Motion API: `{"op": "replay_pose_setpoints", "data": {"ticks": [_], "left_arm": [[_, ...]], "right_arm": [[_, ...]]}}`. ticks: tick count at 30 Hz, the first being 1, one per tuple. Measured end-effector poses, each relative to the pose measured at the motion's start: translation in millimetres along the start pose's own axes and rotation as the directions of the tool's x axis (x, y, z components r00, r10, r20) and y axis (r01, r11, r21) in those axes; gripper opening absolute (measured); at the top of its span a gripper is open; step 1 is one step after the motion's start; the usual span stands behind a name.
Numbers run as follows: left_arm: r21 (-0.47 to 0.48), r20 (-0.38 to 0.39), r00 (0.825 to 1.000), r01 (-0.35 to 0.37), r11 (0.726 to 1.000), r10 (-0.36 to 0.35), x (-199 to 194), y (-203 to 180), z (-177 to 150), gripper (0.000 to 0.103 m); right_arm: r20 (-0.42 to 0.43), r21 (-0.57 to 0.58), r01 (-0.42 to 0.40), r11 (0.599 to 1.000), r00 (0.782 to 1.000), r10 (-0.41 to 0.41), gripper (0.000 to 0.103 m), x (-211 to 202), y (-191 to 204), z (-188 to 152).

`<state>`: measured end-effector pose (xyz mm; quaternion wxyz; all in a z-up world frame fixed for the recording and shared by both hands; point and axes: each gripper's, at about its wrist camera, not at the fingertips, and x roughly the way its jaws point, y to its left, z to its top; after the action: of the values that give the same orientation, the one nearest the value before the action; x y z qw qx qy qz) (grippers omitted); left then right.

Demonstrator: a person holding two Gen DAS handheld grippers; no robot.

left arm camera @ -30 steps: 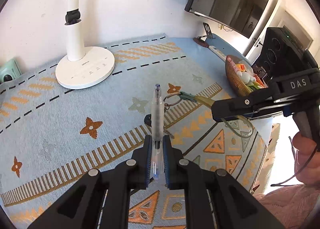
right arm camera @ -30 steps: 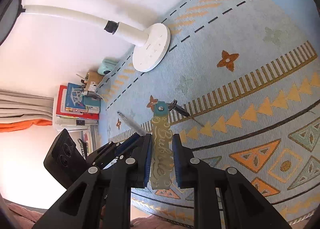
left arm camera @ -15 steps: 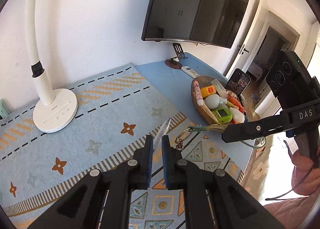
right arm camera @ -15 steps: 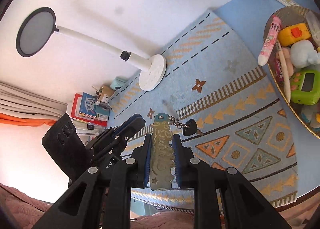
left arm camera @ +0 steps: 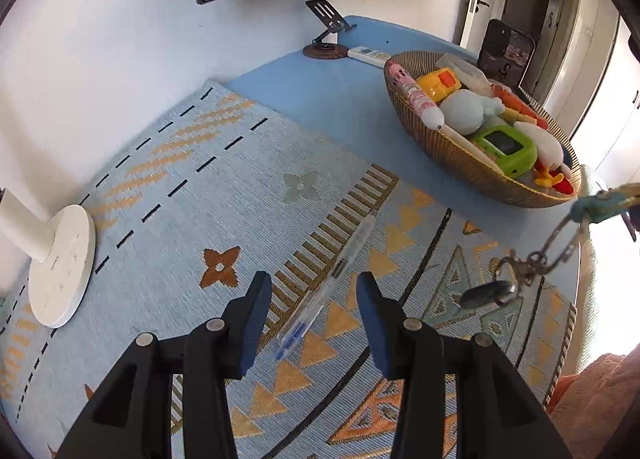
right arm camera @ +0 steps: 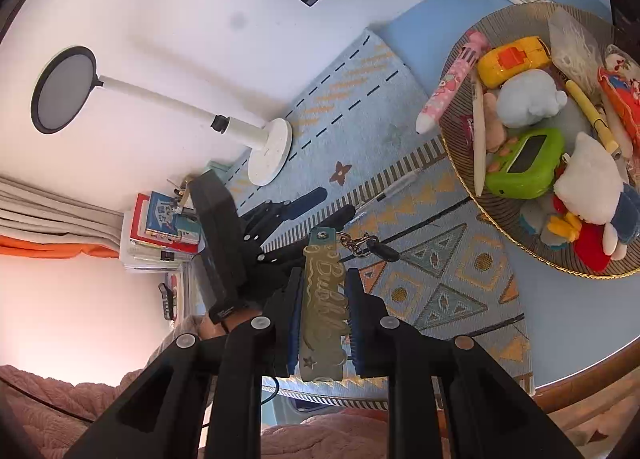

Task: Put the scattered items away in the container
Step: 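Carry the clear pen with left tool toward the basket while right tool carries the keys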

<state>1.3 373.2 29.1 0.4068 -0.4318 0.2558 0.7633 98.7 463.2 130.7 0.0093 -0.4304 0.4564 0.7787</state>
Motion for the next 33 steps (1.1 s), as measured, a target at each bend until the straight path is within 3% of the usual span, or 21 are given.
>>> {"op": "replay_pose_setpoints", "data": {"ticks": [1, 2, 5, 10, 17, 21, 24, 26, 27, 28, 29, 33], "left_arm": [[0.021, -0.037, 0.999, -0.004, 1.000, 0.005, 12, -3, 0, 0.032], [0.038, -0.076, 0.997, -0.002, 0.999, 0.005, 22, -5, -2, 0.011], [0.033, -0.073, 0.997, -0.015, 0.999, 0.018, 19, -9, -5, 0.010], [-0.117, -0.036, 0.998, 0.044, 0.992, -0.049, -11, -11, -11, 0.003], [-0.221, 0.115, 0.992, 0.084, 0.972, -0.060, -78, -29, 8, 0.003], [-0.202, 0.198, 0.979, 0.093, 0.975, -0.053, -107, -38, 34, 0.003], [-0.186, 0.214, 0.976, 0.080, 0.979, -0.039, -112, -38, 50, 0.003], [-0.200, 0.183, 0.983, 0.070, 0.977, -0.033, -98, -30, 53, 0.008], [-0.217, 0.145, 0.989, 0.058, 0.974, -0.027, -86, -24, 51, 0.013], [-0.235, 0.105, 0.994, 0.032, 0.972, -0.007, -72, -19, 48, 0.025], [-0.245, 0.074, 0.997, 0.016, 0.969, 0.002, -59, -15, 43, 0.029], [-0.252, -0.038, 0.999, -0.001, 0.968, -0.009, -17, -13, 20, 0.029]], "right_arm": [[-0.003, 0.001, -0.001, 1.000, 1.000, 0.001, 0.020, -1, -2, 0], [-0.007, 0.001, -0.006, 1.000, 1.000, 0.006, 0.020, -2, -5, -1], [-0.025, -0.015, -0.010, 1.000, 1.000, 0.010, 0.020, -6, -9, -1], [-0.025, -0.061, -0.004, 0.998, 1.000, 0.003, 0.020, -15, -11, 4], [0.012, -0.089, -0.035, 0.995, 0.999, 0.036, 0.020, -39, -9, 15], [0.064, -0.140, -0.026, 0.990, 0.997, 0.036, 0.020, -61, -1, 22], [0.117, -0.203, -0.012, 0.979, 0.993, 0.036, 0.020, -80, 9, 25], [0.153, -0.207, -0.015, 0.978, 0.987, 0.048, 0.020, -92, 9, 29], [0.170, -0.204, -0.019, 0.979, 0.984, 0.054, 0.020, -99, 8, 32], [0.190, -0.202, -0.016, 0.979, 0.980, 0.055, 0.020, -106, 5, 34], [0.213, -0.197, -0.006, 0.980, 0.976, 0.049, 0.020, -113, 4, 37], [0.292, -0.177, 0.032, 0.984, 0.956, 0.022, 0.020, -138, -7, 51]]}}
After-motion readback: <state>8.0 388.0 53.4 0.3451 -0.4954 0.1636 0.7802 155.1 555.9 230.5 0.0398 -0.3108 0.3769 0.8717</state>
